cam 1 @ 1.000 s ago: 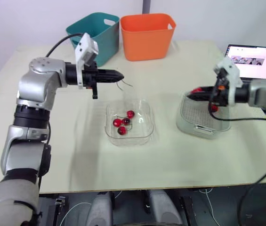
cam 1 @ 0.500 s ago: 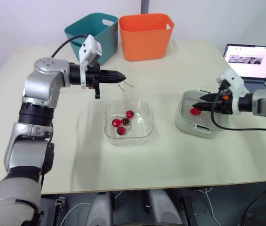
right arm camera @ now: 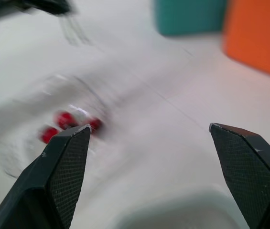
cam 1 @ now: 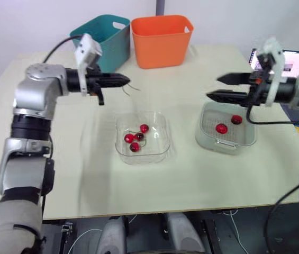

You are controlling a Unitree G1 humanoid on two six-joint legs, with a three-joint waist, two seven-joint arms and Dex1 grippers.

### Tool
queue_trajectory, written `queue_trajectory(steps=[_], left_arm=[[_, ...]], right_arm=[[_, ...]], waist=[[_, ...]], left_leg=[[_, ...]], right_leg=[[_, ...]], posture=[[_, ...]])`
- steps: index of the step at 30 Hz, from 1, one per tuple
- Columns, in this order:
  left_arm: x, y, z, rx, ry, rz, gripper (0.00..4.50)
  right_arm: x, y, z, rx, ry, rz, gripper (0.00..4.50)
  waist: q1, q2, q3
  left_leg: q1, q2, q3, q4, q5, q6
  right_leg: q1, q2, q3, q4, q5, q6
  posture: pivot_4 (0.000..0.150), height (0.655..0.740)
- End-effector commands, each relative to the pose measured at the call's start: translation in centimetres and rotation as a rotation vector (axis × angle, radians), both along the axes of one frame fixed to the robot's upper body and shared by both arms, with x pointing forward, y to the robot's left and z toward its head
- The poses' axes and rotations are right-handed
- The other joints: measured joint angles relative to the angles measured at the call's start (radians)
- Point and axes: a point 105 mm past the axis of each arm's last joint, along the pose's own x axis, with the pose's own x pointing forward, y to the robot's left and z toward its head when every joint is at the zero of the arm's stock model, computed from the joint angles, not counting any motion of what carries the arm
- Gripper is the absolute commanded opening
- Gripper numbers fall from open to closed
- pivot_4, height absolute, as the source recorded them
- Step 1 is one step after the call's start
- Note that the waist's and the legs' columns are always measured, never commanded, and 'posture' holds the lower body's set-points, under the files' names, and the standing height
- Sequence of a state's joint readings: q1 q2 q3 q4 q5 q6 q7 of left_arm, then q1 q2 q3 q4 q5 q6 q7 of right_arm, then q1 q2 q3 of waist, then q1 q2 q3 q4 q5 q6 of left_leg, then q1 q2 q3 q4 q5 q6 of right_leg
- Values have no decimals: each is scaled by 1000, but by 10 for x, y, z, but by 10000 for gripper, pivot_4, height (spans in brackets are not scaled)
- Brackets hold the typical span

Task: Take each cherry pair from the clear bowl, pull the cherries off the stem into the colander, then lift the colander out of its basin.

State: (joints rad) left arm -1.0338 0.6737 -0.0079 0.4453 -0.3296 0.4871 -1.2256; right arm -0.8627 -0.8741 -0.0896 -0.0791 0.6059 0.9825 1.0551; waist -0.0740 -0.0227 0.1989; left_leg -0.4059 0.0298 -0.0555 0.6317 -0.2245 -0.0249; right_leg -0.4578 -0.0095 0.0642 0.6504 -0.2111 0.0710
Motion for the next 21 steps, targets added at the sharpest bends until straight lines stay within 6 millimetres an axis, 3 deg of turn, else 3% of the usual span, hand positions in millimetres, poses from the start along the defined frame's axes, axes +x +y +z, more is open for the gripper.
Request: queue_trajectory(steps=[1, 5, 10, 14, 21], left_arm=[[-1, 42, -2, -45, 42, 147, 0], [-14, 82, -28, -108, 214, 261, 0], [-28, 106, -60, -158, 368, 347, 0], [-24, 122, -81, -239, 439, 436, 0], [-14, 126, -103, -348, 528, 479, 0]], right_arm=[[-21, 42, 10, -8, -65, 165, 42702], [-34, 83, 5, -9, -104, 297, 42702], [-41, 110, -11, -45, -122, 368, 42702], [-42, 116, -22, -73, -119, 393, 42702], [-39, 115, -22, -72, -118, 379, 42702]], waist=[[2, 0, 0], [6, 0, 0], [18, 0, -1], [28, -1, -1], [30, -1, -1]], left_leg=[[0, 0, 0, 0, 0, 0], [-2, 0, -1, 1, 0, 0], [-2, 0, -2, 2, 0, 0], [-2, 0, -2, 2, 0, 0], [-2, 0, -2, 2, 0, 0]], right_leg=[[0, 0, 0, 0, 0, 0], [0, -1, -1, 0, 0, 0], [0, -2, -3, -1, 0, 0], [1, -2, -3, -1, 0, 0], [1, -2, -3, 0, 0, -1]], posture=[[1500, 7400], [1500, 7400], [1500, 7400], [1500, 7400], [1500, 7400]])
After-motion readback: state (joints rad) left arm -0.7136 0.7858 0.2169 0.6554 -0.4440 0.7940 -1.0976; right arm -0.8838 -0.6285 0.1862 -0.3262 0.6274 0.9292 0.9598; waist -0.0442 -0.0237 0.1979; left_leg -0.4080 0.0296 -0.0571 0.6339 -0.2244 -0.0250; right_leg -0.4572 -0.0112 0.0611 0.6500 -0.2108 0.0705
